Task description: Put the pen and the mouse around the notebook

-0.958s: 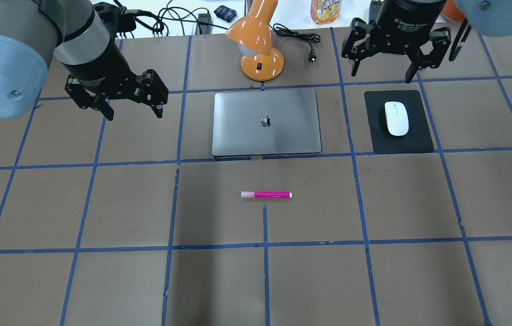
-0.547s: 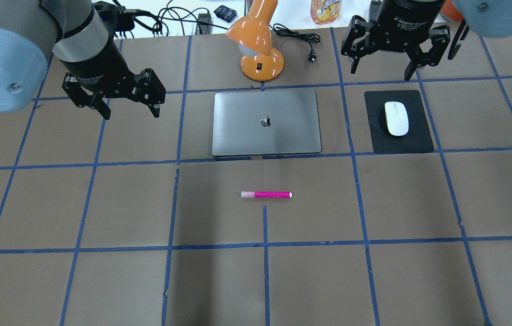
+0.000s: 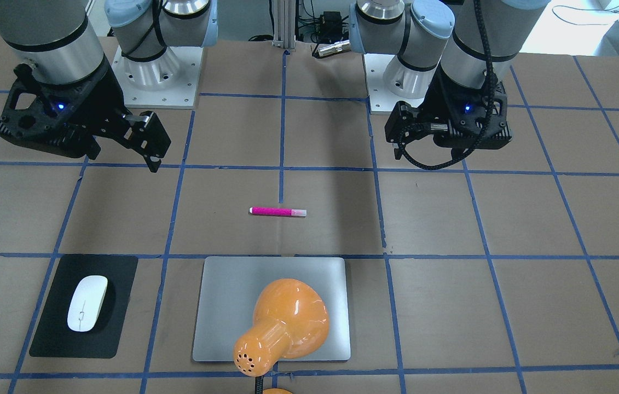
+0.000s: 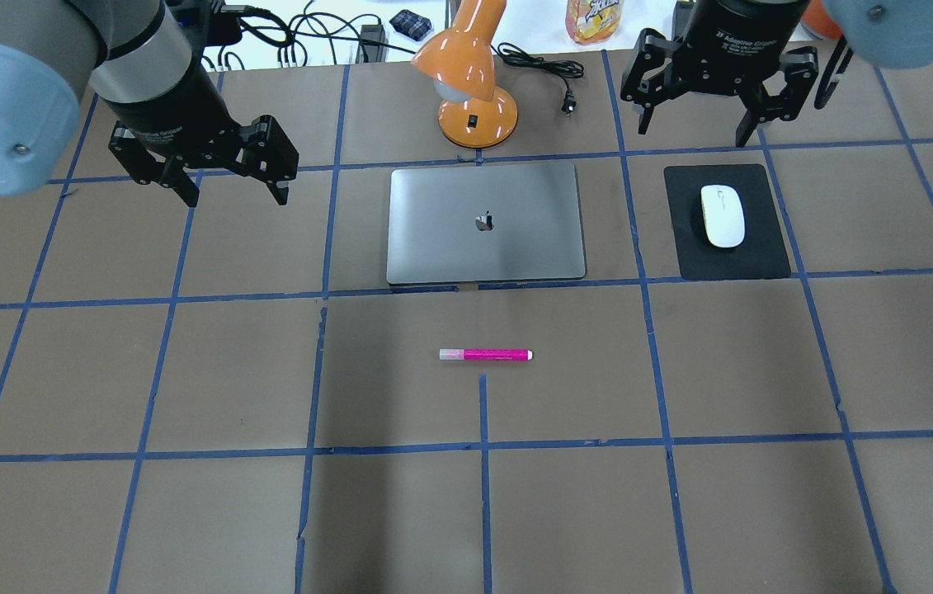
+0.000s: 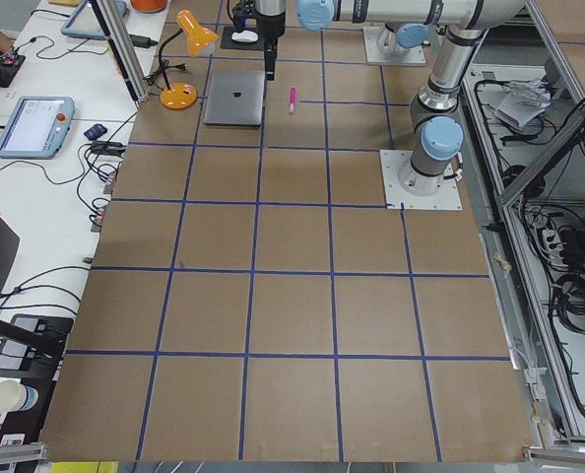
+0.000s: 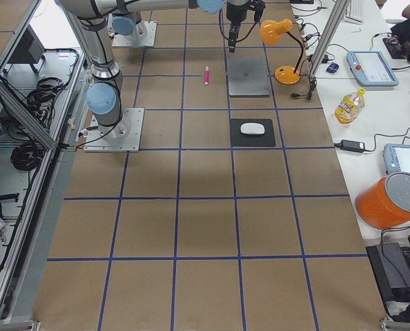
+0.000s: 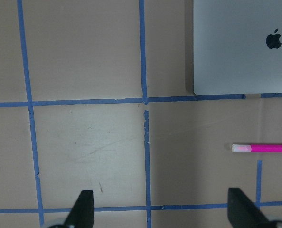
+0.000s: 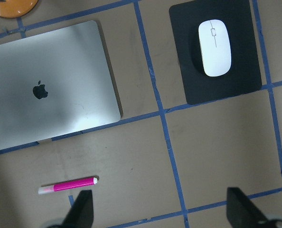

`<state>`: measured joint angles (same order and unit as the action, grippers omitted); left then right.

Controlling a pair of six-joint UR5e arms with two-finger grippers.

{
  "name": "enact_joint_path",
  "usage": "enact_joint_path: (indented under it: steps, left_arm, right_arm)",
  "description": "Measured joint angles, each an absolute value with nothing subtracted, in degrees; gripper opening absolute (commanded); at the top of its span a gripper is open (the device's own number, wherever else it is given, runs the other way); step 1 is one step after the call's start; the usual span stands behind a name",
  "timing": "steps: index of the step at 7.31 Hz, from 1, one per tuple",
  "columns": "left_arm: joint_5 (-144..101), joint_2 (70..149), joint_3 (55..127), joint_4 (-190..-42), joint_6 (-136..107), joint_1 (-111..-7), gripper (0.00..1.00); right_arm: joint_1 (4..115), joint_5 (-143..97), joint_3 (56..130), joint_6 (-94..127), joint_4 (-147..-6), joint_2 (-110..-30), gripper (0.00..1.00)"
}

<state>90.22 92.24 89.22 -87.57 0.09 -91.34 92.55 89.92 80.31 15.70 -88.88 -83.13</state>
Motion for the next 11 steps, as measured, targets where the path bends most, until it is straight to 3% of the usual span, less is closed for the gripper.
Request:
enact_joint_path:
  steps: [11]
  left_arm:
    - [89.98, 92.61, 89.02, -87.52, -0.68, -92.30, 1.00]
  right_arm:
    - [92.47, 89.99, 80.25, 5.61, -88.72, -82.82, 1.00]
